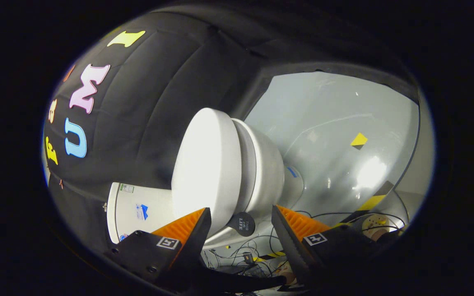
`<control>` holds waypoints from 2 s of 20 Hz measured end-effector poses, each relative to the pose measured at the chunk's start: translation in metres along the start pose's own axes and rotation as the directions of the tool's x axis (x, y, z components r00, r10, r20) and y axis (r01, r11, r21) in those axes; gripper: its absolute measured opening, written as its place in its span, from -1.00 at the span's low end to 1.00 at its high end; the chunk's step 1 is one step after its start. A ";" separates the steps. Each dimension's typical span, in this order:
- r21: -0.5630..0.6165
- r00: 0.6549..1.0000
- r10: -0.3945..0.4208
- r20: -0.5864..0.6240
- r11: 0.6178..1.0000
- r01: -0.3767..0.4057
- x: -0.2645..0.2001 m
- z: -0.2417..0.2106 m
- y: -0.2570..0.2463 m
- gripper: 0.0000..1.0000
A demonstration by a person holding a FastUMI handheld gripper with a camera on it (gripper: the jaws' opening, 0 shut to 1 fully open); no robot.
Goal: Open the toilet lid.
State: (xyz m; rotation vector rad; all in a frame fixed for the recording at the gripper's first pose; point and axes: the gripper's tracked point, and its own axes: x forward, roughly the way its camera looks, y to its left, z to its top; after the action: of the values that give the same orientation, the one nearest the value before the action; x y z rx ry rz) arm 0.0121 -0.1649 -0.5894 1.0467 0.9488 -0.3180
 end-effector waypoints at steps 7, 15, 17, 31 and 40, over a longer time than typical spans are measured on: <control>0.086 0.997 0.048 -0.057 0.995 -0.043 0.027 -0.017 -0.006 0.54; 0.193 0.992 0.102 -0.076 0.978 -0.085 0.034 -0.017 -0.007 -0.67; 0.223 0.990 0.121 -0.079 0.969 -0.101 0.038 -0.019 -0.006 -0.68; 0.092 0.987 0.139 -0.077 0.987 -0.132 0.017 -0.018 0.021 -0.91; -0.138 0.992 0.119 0.041 0.984 -0.113 -0.025 -0.016 0.092 -0.90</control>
State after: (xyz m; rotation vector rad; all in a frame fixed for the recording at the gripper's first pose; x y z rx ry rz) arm 0.0474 -0.1105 -0.5178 0.9609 0.8492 -0.1796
